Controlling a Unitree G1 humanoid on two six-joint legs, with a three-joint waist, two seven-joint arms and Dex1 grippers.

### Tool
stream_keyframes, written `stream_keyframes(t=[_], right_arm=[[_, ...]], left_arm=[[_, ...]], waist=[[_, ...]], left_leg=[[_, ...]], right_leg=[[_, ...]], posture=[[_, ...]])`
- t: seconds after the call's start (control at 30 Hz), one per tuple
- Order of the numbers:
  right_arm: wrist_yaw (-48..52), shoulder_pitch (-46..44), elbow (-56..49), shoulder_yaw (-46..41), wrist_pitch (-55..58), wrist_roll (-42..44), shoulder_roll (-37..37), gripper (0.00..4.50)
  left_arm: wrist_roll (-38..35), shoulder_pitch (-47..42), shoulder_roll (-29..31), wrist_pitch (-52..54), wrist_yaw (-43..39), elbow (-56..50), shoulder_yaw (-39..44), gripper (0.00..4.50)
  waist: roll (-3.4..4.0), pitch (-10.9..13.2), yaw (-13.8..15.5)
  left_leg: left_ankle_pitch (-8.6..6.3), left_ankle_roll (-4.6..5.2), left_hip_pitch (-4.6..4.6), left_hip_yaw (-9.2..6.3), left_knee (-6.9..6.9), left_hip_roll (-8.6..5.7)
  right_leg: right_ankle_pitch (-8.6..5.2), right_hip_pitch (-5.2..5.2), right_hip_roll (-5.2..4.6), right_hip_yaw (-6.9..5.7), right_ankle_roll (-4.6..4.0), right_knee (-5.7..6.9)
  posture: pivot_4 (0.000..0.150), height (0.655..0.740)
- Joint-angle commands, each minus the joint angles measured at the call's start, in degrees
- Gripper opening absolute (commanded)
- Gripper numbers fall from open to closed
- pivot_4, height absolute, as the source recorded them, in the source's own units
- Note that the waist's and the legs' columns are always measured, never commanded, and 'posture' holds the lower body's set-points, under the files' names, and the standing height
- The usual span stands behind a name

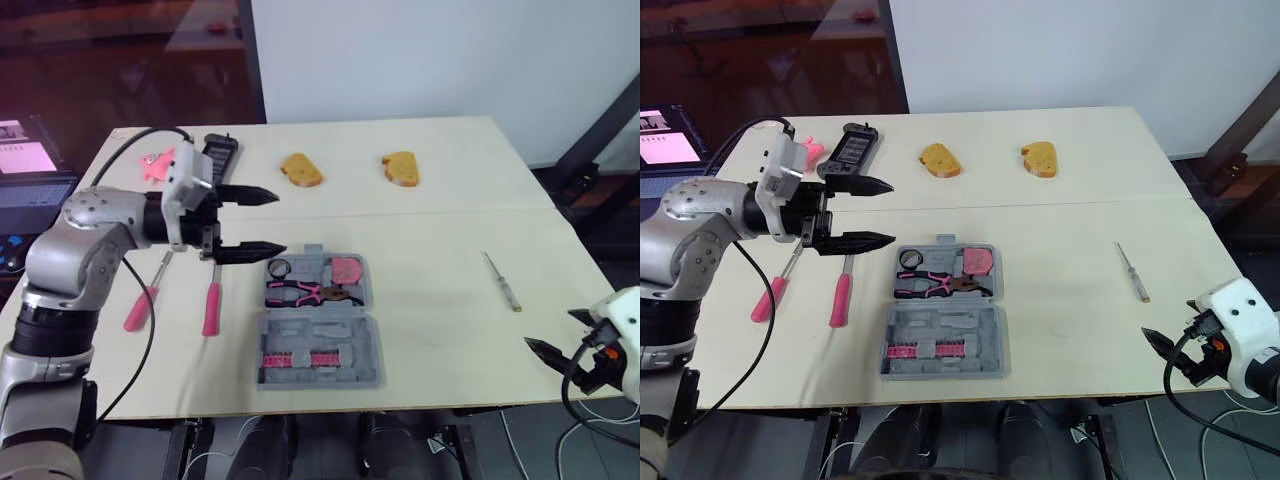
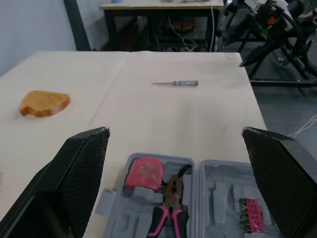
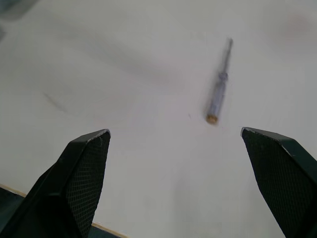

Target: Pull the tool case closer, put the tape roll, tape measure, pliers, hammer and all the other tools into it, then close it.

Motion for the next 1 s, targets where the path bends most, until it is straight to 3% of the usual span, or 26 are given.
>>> stream_keyframes(t=[0.03, 0.33, 0.5, 0.8, 1.0], right_arm=[[-3.7, -7.3, 4.7, 3.8, 5.7, 0.4, -1.7, 4.46], [-7.0, -31.2, 29.8, 24.0, 2.7, -7.9, -4.6, 4.46], [-4.1, -43.1, 41.4, 32.4, 2.7, -9.7, -4.4, 4.46], [-5.0, -60.7, 64.2, 41.7, -1.6, -16.9, 0.4, 4.46], [-5.0, -65.8, 73.4, 43.7, -2.9, -20.0, 2.0, 4.46]], left_arm=[[0.8, 3.9, 1.1, -1.2, 1.1, -3.1, 2.0, 4.50], [-1.1, 19.0, 3.5, 1.3, 8.1, -14.3, 10.6, 4.50], [-2.5, 24.4, 3.4, 3.3, 12.2, -20.0, 13.7, 4.50], [-4.3, 29.6, 3.7, 5.3, 16.8, -25.6, 17.5, 4.50], [-5.3, 31.3, 4.1, 6.1, 18.5, -27.7, 18.9, 4.50]], waist=[[0.00, 0.0, -0.3], [0.03, 0.1, -0.4], [0.07, 0.1, -0.4], [0.11, 0.1, -0.5], [0.13, 0.1, -0.5]], left_leg=[[0.00, 0.00, 0.00, -0.02, 0.02, 0.00], [-0.01, 0.03, -0.12, -0.06, 0.13, -0.04], [-0.02, 0.04, -0.12, -0.03, 0.19, -0.04], [-0.02, 0.03, -0.12, -0.01, 0.19, -0.06], [-0.01, 0.03, -0.13, 0.00, 0.19, -0.10]], right_leg=[[-0.02, 0.00, 0.00, 0.00, -0.04, 0.03], [-0.03, -0.08, -0.01, -0.02, -0.03, 0.10], [-0.02, -0.09, -0.02, -0.02, -0.01, 0.15], [0.04, -0.10, -0.01, -0.02, 0.08, 0.17], [0.05, -0.10, -0.01, -0.02, 0.08, 0.19]], posture=[[0.150, 0.7400], [0.150, 0.7400], [0.150, 0.7400], [0.150, 0.7400], [0.150, 0.7400]])
